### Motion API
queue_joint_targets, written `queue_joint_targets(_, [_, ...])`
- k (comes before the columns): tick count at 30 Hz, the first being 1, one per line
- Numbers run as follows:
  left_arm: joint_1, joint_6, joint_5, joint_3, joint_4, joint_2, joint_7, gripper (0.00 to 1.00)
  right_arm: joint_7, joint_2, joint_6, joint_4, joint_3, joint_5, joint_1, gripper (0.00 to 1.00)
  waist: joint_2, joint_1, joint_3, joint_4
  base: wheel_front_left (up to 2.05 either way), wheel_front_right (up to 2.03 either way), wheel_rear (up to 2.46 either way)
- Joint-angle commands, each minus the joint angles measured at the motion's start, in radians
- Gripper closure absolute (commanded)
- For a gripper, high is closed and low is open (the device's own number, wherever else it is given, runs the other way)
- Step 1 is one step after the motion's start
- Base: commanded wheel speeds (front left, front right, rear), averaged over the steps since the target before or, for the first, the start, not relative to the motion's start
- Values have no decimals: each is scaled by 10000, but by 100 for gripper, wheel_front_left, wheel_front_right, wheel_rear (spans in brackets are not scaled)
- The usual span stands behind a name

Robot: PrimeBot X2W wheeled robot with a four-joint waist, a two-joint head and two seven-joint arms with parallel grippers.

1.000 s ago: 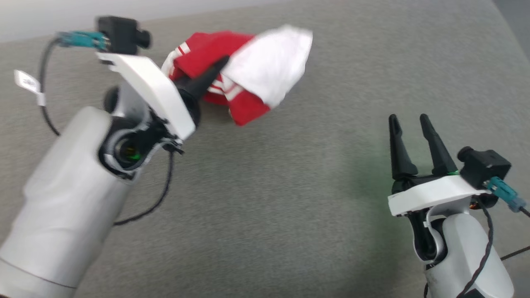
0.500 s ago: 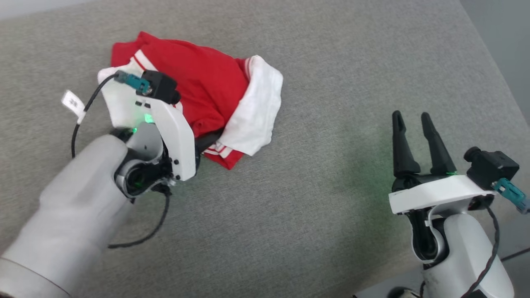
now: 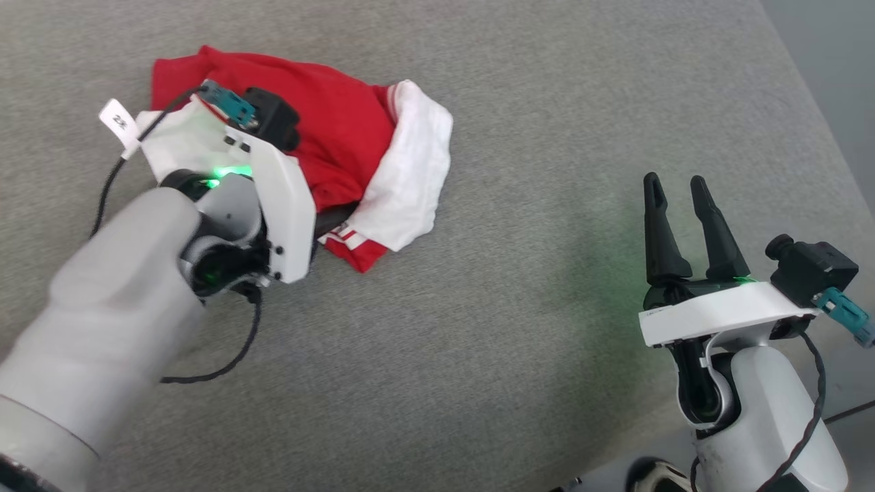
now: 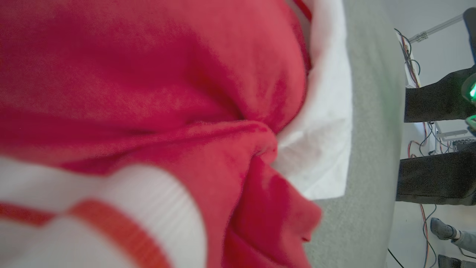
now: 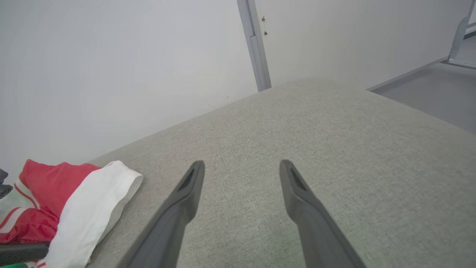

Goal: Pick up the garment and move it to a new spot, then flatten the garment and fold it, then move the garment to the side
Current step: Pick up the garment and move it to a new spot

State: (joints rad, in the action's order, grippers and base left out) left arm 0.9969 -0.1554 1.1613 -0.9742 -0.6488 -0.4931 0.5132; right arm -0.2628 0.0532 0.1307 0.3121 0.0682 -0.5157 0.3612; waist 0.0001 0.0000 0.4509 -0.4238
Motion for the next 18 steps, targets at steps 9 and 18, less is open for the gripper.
queue_joint_targets(9, [-343, 335, -343, -858, -249, -93, -2097, 0, -22, -14, 1, 191, -367, 1436, 160, 0, -1, 0, -1171, 1615, 0, 0, 0])
queue_joint_targets(18, [-680, 261, 217, -950, 700, 87, -3857, 0, -22, -1, 1, 440, -818, 2544, -12, 0, -1, 0, -2129, 3051, 0, 0, 0])
